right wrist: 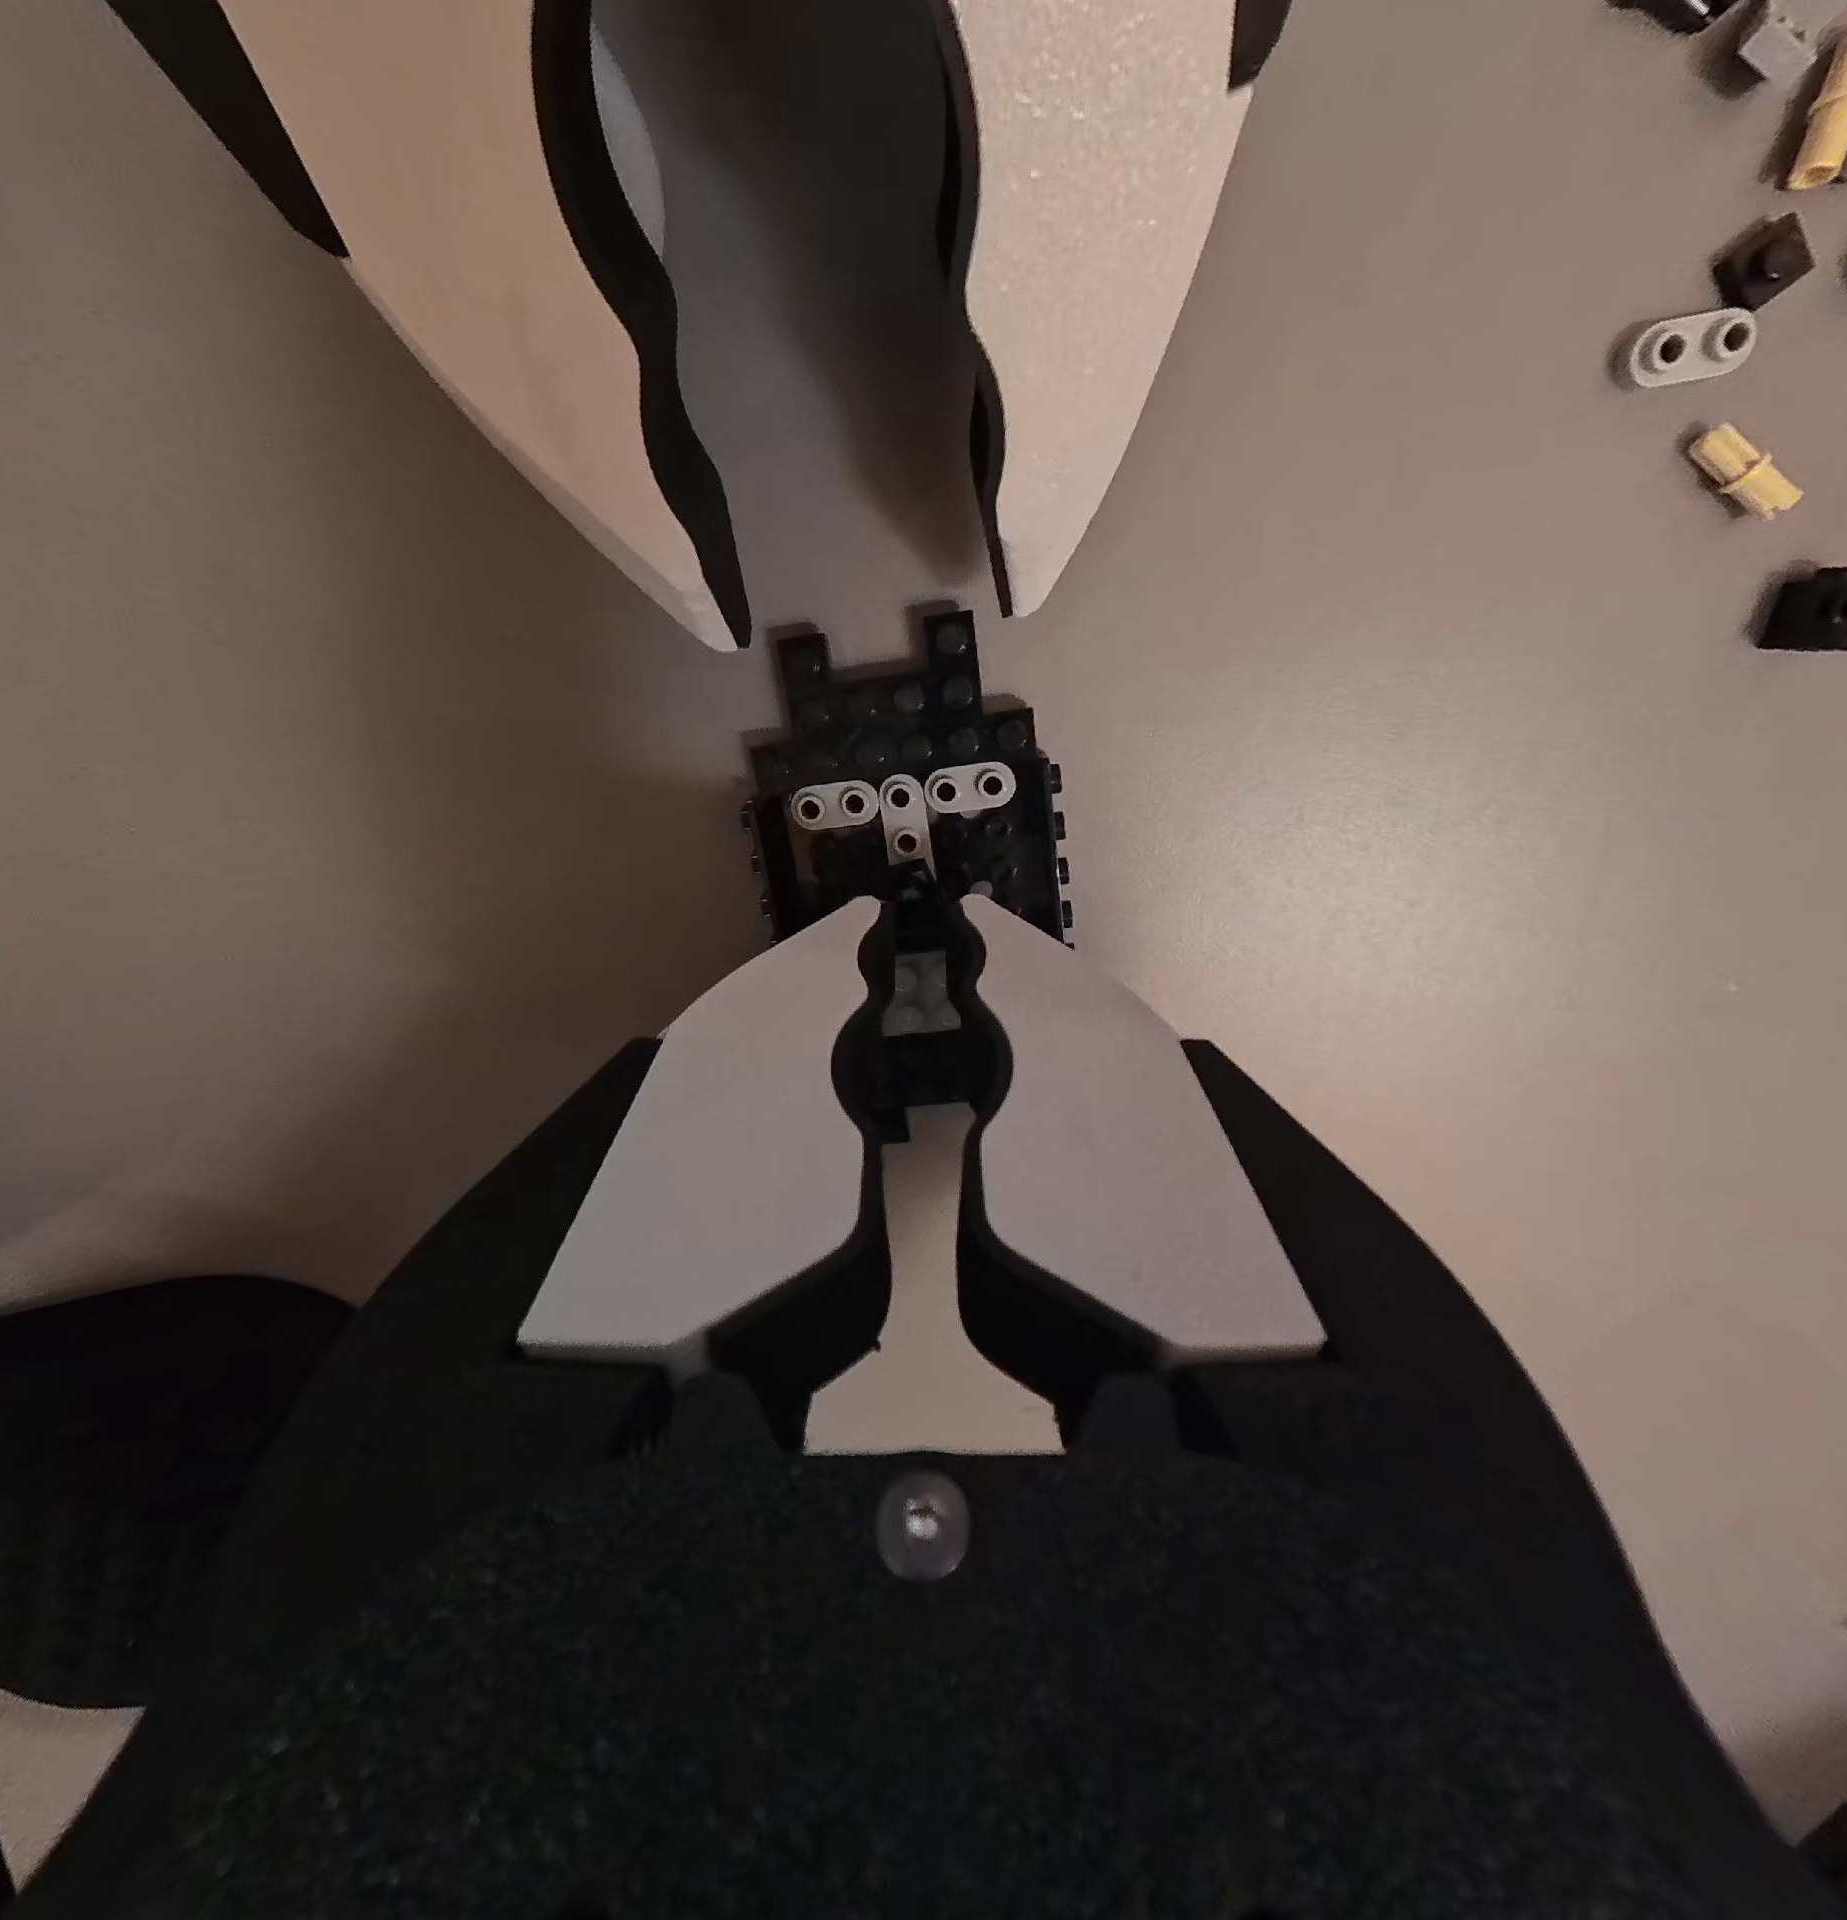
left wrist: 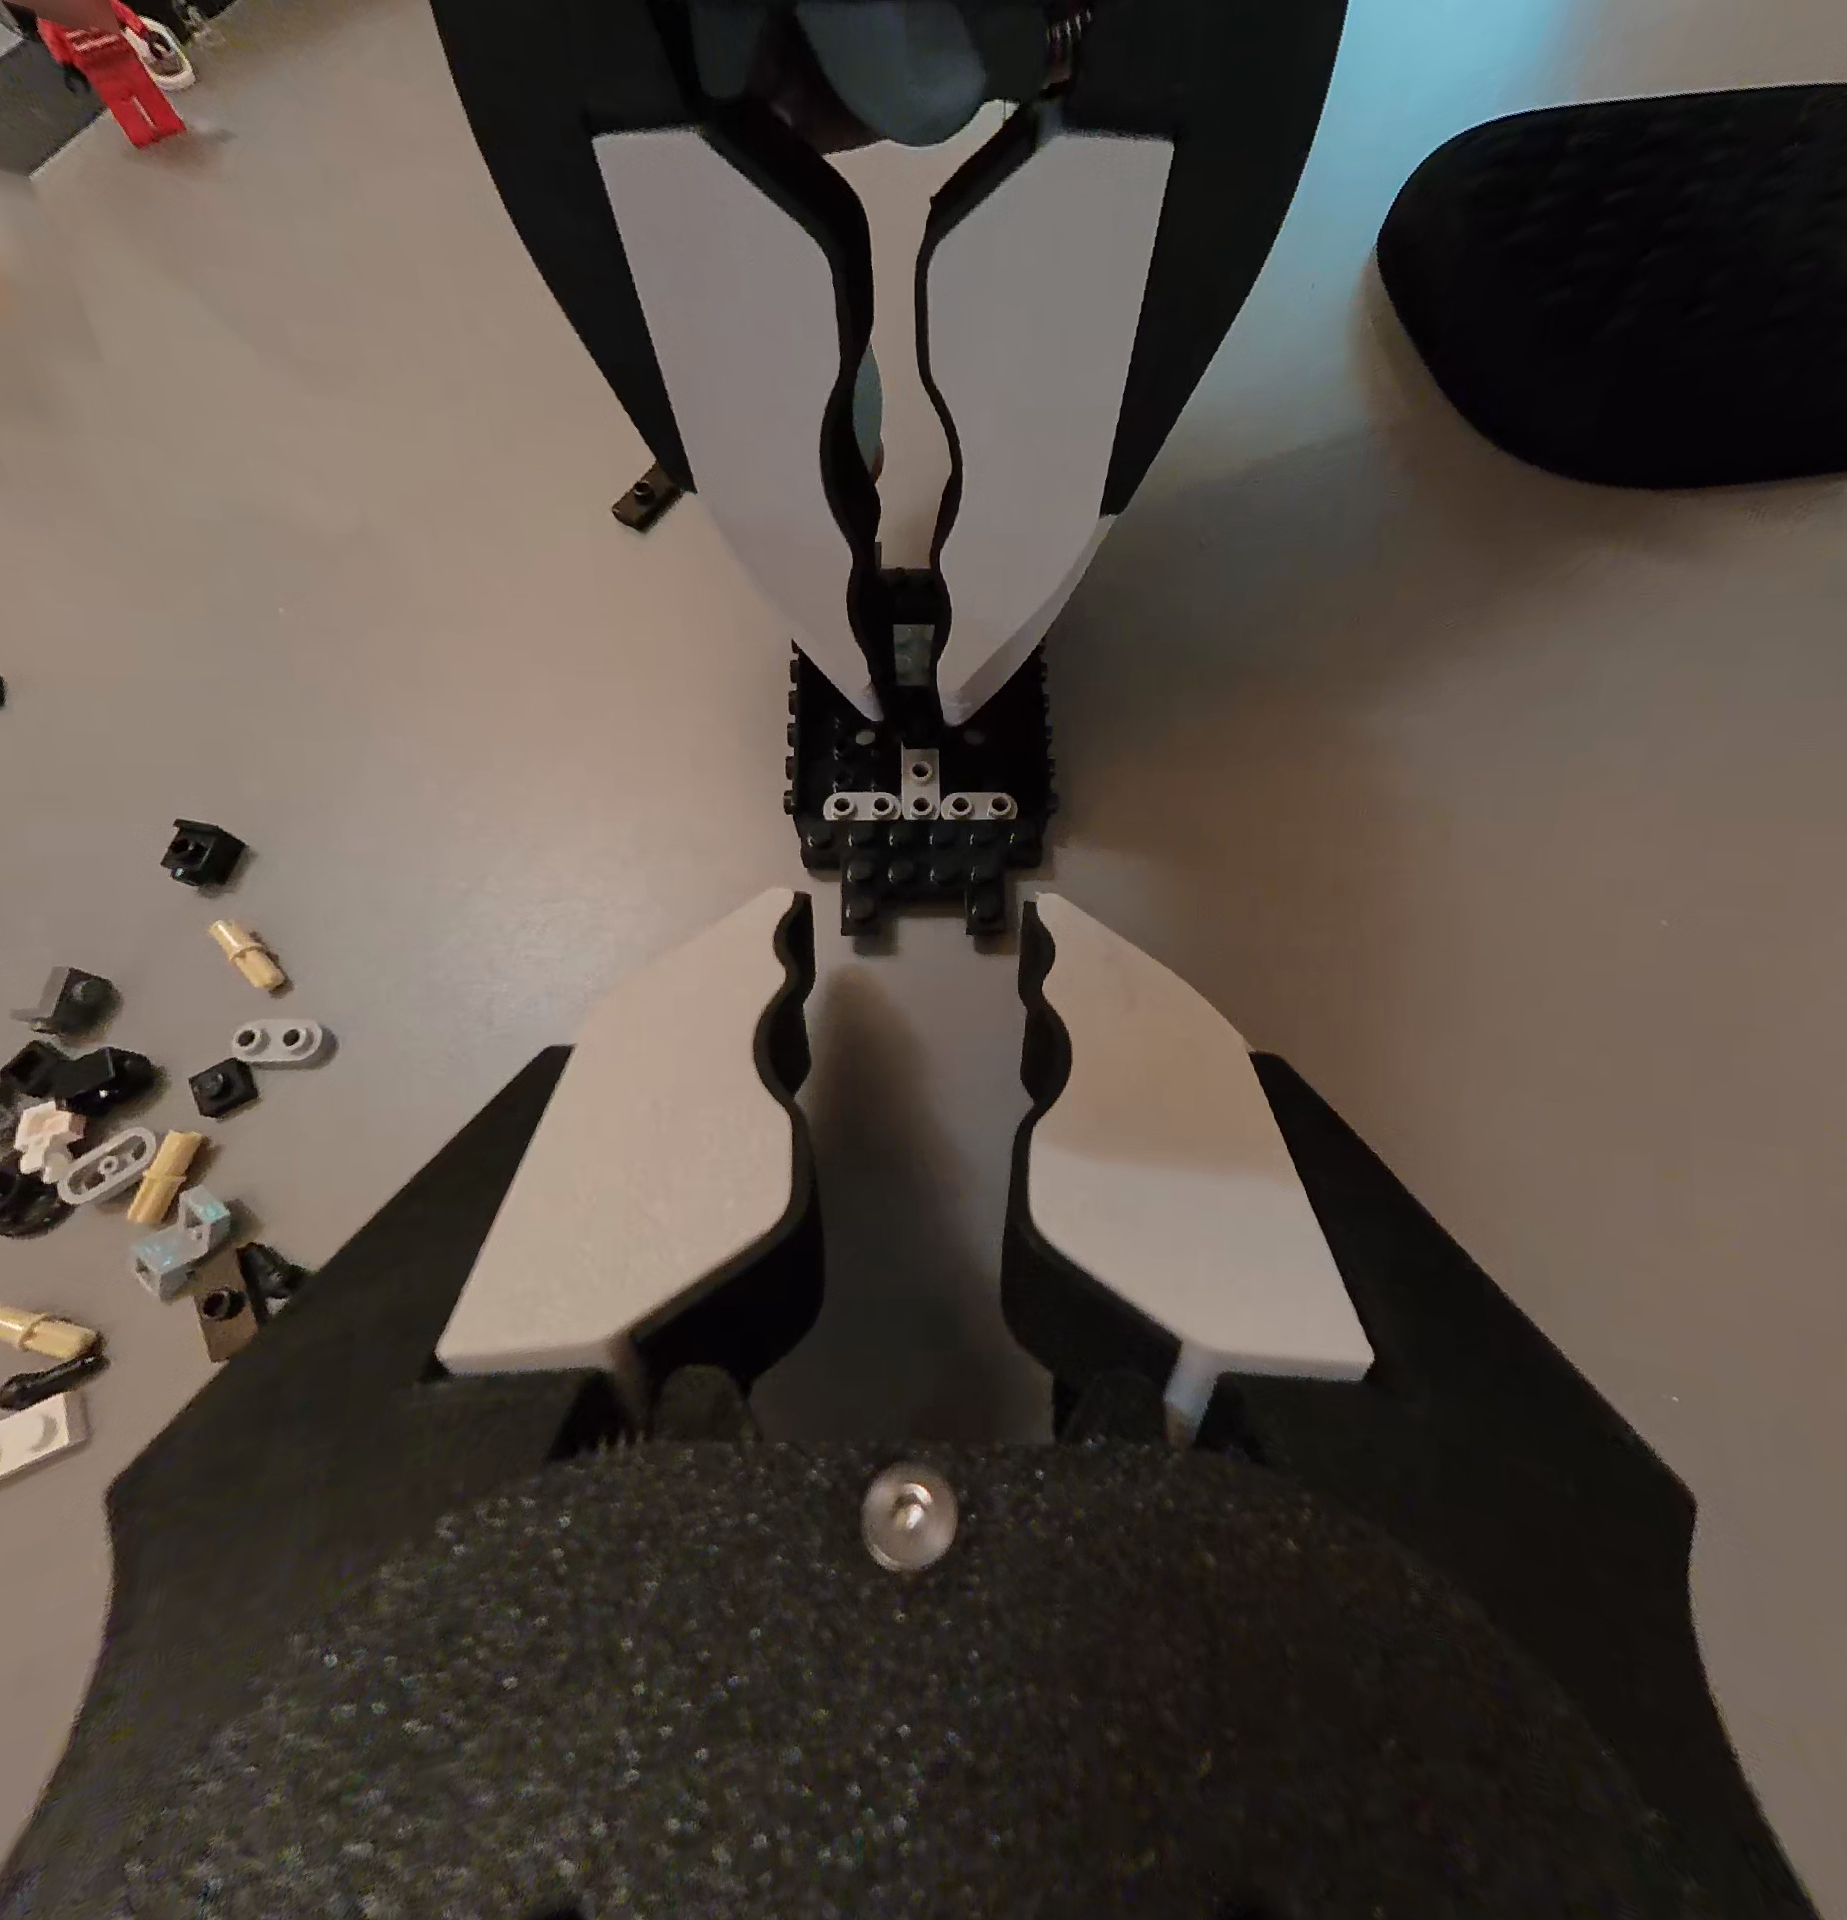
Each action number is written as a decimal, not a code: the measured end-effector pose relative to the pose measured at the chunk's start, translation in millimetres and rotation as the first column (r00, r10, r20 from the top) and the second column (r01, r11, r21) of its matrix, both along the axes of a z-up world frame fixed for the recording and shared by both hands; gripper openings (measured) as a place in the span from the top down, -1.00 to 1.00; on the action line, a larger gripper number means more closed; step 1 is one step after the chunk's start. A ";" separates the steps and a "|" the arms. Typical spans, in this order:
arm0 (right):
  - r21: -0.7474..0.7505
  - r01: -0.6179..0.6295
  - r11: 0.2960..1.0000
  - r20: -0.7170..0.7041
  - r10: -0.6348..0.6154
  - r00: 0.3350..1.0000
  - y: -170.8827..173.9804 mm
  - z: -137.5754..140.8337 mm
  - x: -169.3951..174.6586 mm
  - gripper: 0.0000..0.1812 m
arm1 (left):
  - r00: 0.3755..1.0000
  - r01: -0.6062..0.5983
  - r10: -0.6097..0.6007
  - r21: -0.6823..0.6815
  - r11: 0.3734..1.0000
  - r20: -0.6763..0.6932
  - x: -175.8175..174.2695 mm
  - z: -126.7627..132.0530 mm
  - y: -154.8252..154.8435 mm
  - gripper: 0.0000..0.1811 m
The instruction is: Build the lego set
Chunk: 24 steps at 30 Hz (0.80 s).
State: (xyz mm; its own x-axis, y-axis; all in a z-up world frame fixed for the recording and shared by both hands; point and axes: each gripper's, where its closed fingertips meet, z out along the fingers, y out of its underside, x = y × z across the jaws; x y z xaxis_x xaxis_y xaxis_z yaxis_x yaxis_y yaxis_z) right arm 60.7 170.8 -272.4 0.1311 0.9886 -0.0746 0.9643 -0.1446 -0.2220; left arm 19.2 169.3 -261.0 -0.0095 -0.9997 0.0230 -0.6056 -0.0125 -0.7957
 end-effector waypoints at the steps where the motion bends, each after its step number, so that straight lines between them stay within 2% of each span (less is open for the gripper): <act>1: -0.002 0.001 1.000 0.002 -0.001 1.000 0.0 0.0 -0.1 0.91 | 1.000 0.002 -0.002 -0.001 1.000 0.000 0.0 0.1 -0.3 0.59; 13: 0.001 -0.006 1.000 0.021 0.006 1.000 -0.7 -0.7 -1.7 0.90 | 1.000 0.022 -0.022 0.021 1.000 -0.008 -0.4 -0.6 -3.2 0.59; 24: 0.007 0.015 1.000 -0.040 -0.015 0.999 -1.0 1.8 -6.4 0.86 | 0.999 0.031 -0.031 0.030 0.999 -0.009 -0.7 -0.4 -4.4 0.59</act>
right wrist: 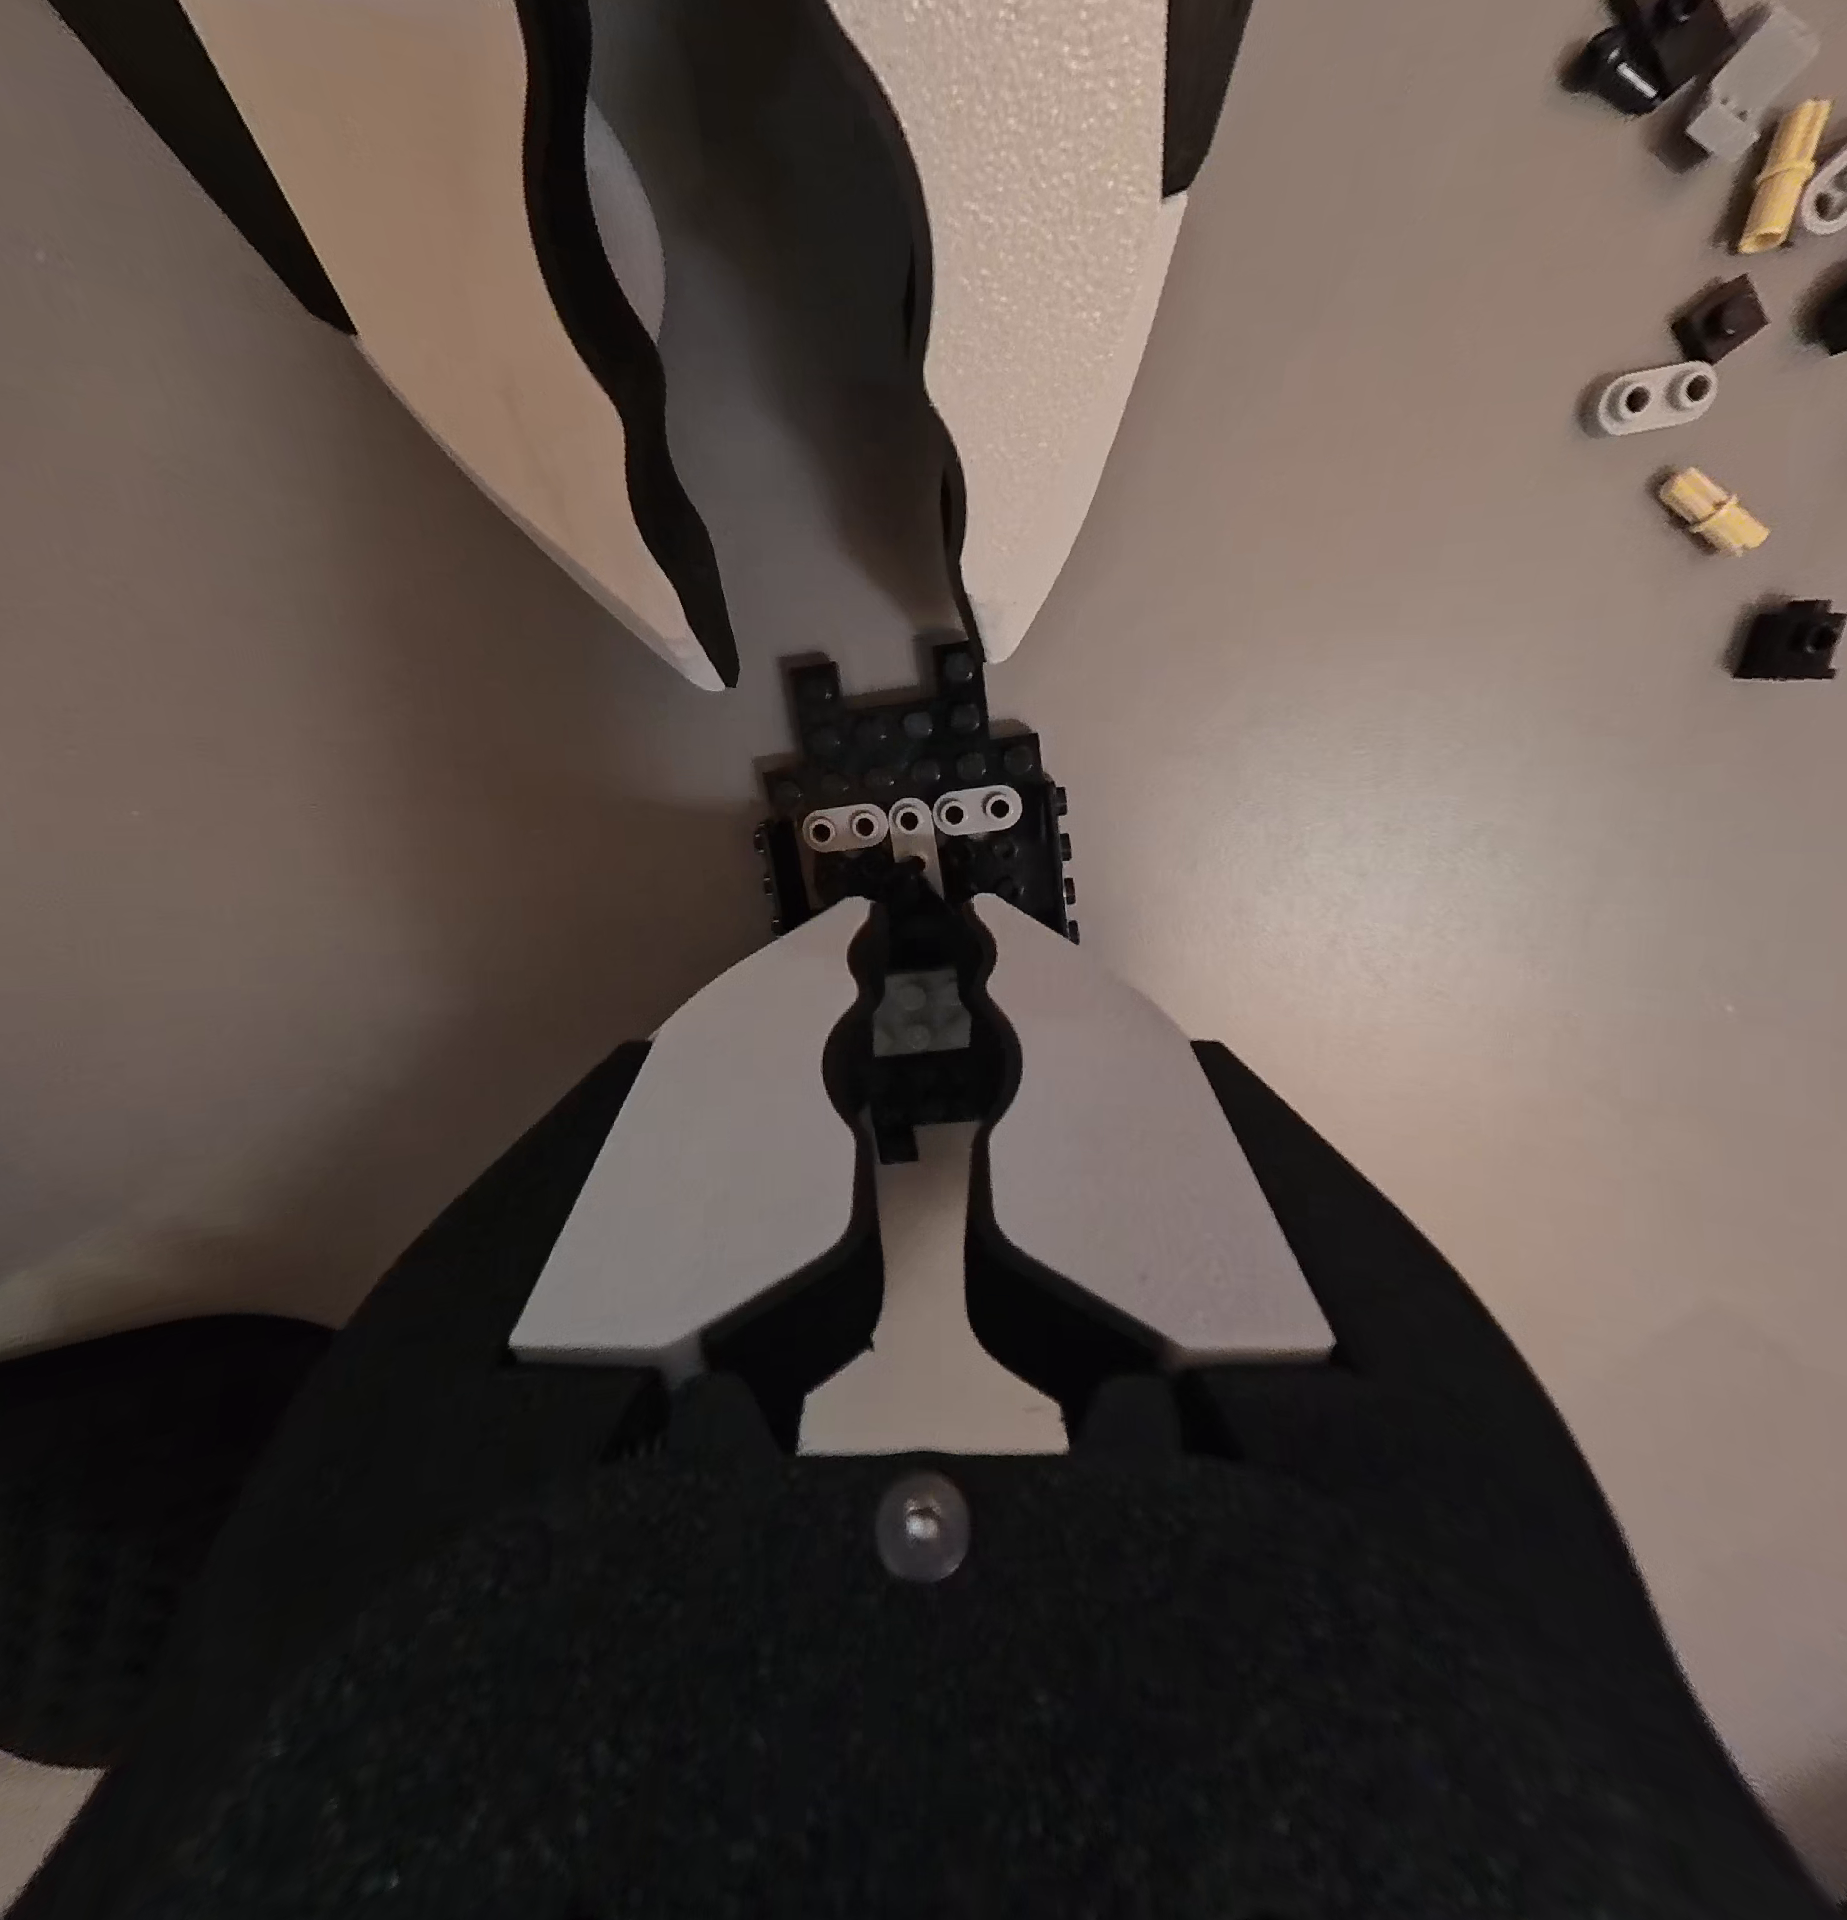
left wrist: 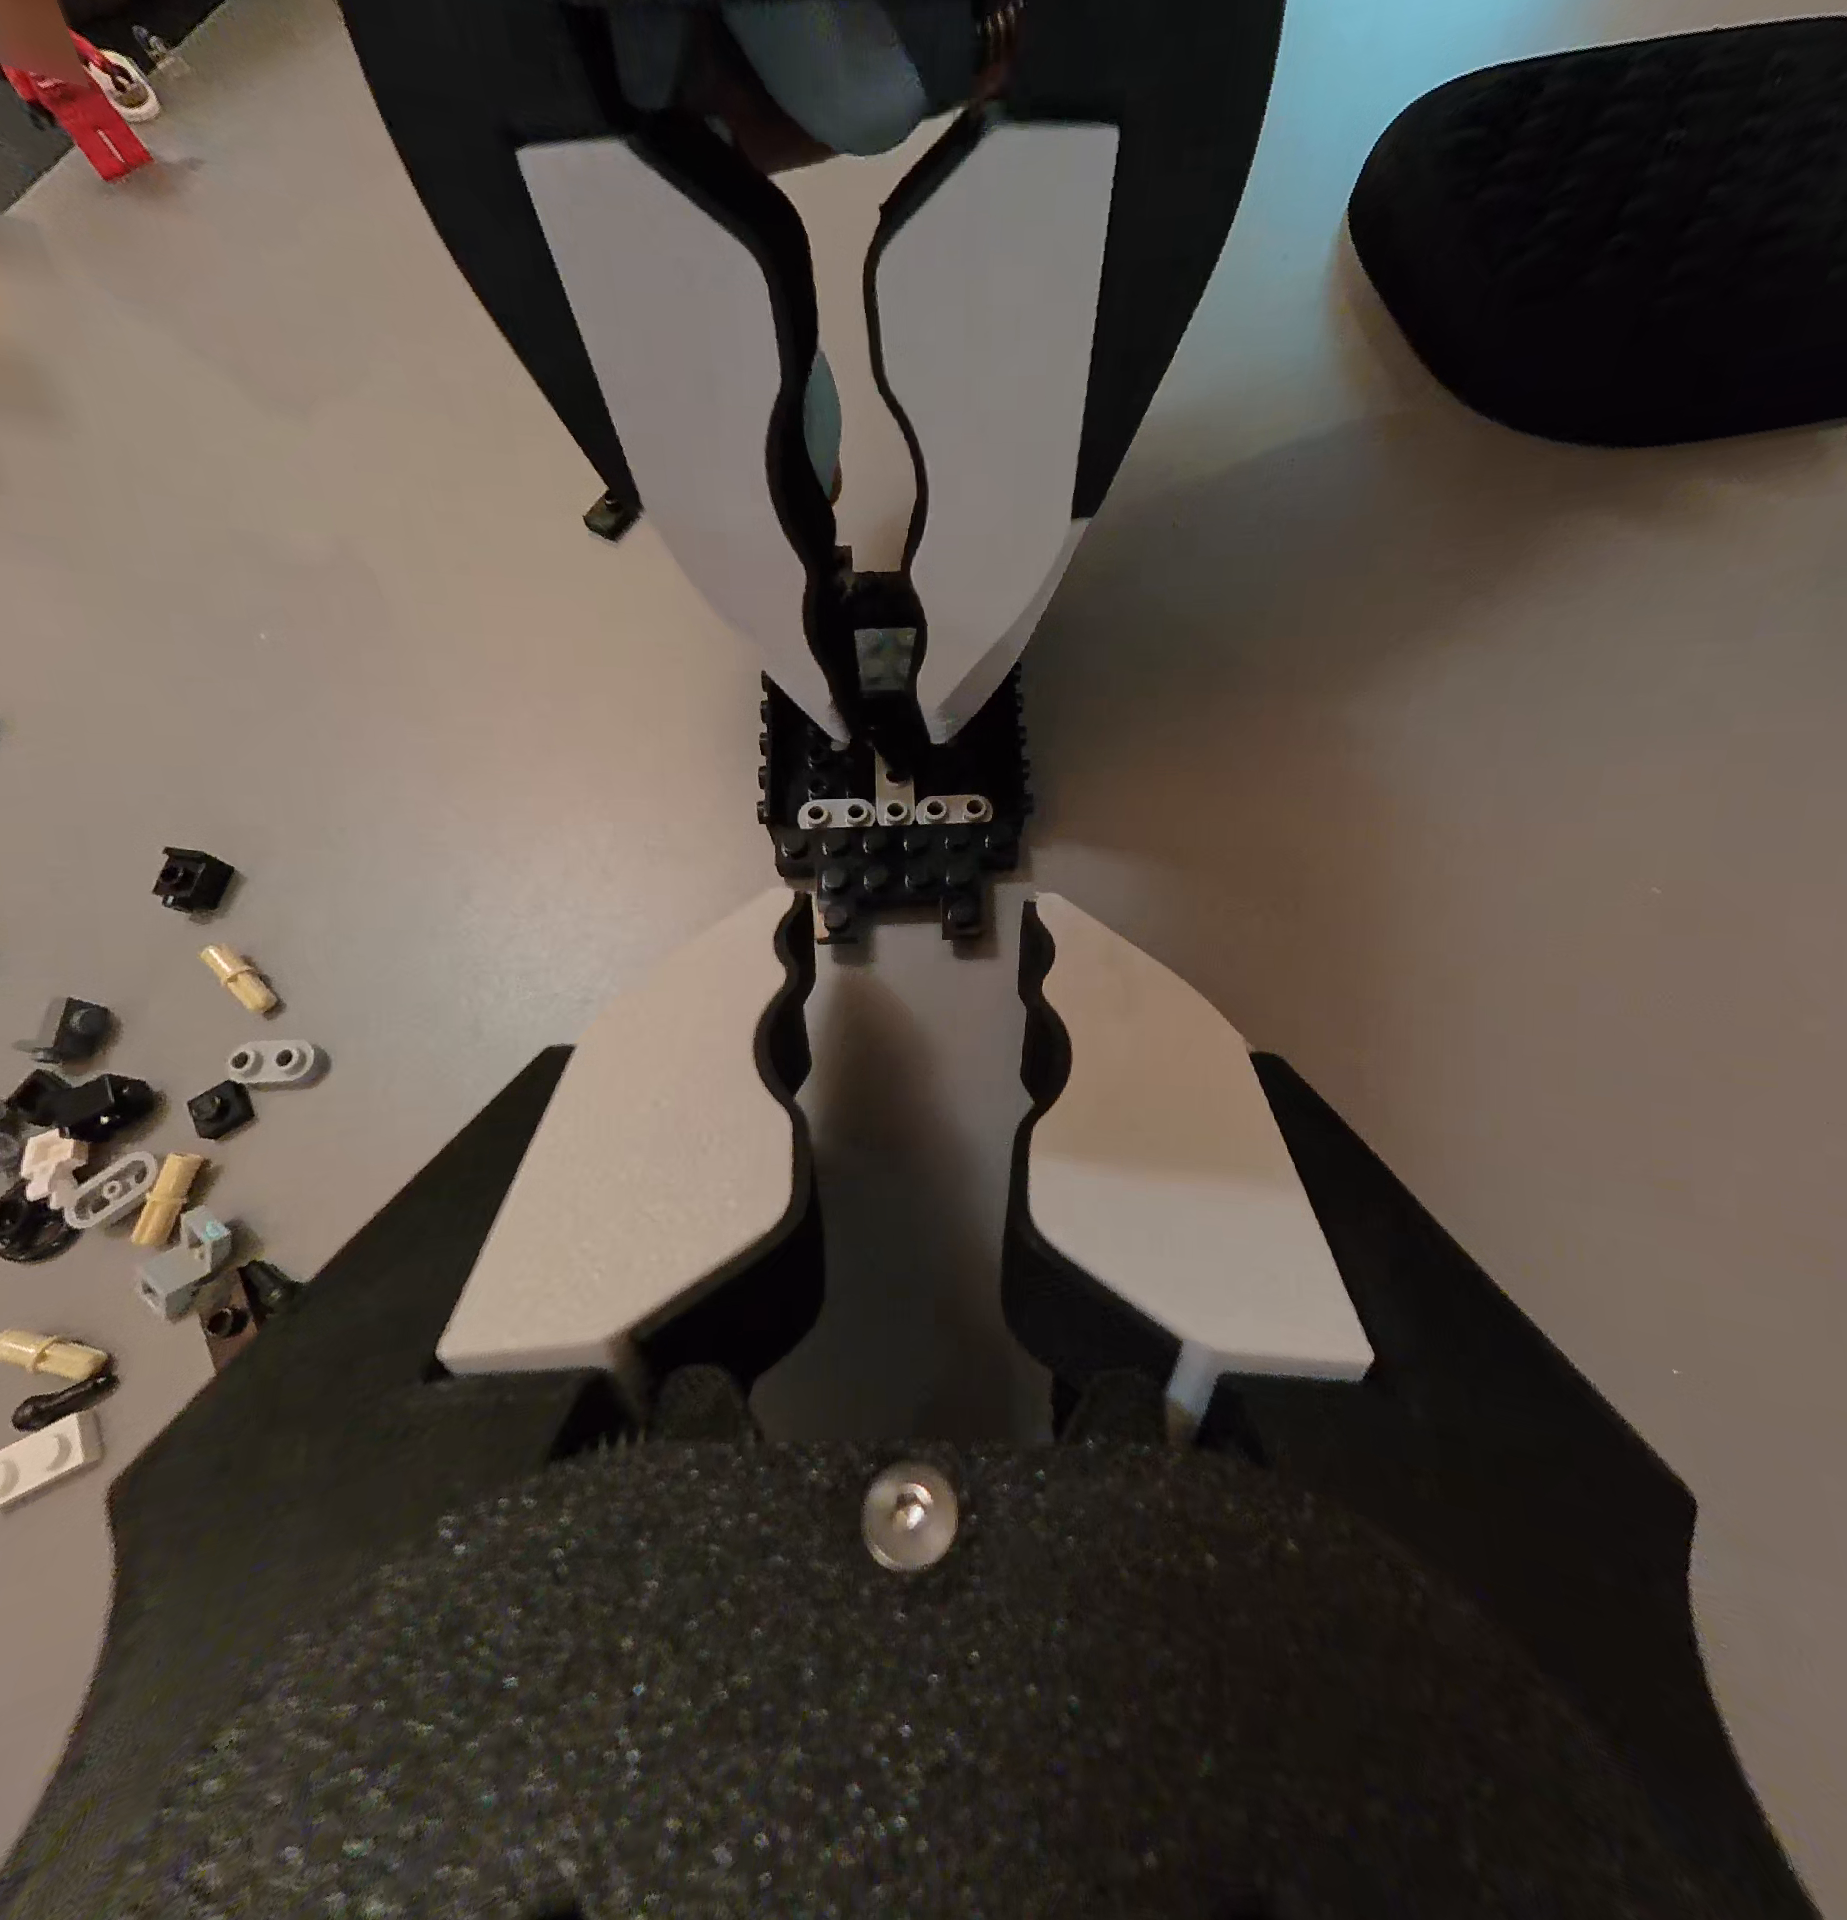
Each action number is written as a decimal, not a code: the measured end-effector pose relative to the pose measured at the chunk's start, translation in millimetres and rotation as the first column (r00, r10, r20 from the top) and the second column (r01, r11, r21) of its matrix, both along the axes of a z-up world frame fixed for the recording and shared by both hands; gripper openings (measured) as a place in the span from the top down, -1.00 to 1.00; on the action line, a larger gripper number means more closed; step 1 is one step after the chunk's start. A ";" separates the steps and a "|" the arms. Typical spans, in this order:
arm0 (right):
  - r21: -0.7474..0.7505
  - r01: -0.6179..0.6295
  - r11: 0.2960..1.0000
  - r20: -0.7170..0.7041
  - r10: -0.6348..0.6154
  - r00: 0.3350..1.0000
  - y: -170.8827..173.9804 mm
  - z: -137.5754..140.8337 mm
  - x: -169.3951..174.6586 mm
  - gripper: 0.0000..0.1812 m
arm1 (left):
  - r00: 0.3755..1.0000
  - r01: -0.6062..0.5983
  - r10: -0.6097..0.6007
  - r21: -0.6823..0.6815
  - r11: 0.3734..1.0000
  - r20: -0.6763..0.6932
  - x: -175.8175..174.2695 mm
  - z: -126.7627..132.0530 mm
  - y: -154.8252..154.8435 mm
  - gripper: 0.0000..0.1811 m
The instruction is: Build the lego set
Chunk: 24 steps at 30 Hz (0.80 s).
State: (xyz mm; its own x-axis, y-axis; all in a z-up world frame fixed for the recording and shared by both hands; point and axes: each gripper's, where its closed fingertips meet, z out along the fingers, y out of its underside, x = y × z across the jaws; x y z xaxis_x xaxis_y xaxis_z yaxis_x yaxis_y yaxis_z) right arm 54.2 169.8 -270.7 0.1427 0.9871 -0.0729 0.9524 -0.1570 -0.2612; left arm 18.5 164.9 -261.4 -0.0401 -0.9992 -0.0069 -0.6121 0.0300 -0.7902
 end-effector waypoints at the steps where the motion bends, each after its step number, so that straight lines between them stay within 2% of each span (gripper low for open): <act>1: 0.002 0.004 1.000 -0.010 -0.004 1.000 0.2 0.8 -0.4 0.86 | 1.000 0.000 0.000 0.000 1.000 0.000 0.0 0.0 0.0 0.59; 6: 0.024 0.029 0.999 -0.091 -0.027 0.995 3.6 13.0 -0.9 0.81 | 1.000 -0.001 0.001 0.000 1.000 -0.002 -0.2 -0.7 0.4 0.59; 11: 0.089 0.043 0.995 -0.170 -0.027 0.985 8.6 27.5 16.5 0.78 | 1.000 -0.006 0.006 0.000 1.000 0.000 -0.7 -0.1 1.9 0.59; 18: 0.123 -0.013 0.992 -0.185 0.036 0.982 -4.5 8.3 11.2 0.78 | 1.000 -0.004 0.004 0.006 1.000 -0.007 -0.2 -2.0 1.7 0.60; 24: 0.192 -0.126 0.973 -0.170 0.159 0.972 2.7 5.8 -1.6 0.82 | 1.000 -0.005 0.005 0.000 1.000 -0.008 -0.6 -2.5 2.1 0.60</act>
State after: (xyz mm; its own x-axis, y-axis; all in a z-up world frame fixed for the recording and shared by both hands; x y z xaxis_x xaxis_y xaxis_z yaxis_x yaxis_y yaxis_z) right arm 52.7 172.5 -264.8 0.0002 0.9955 0.0945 0.8947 0.0420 -0.4448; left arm 17.9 166.9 -263.8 -0.0349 -0.9994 -0.0062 -0.6186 0.0265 -0.7852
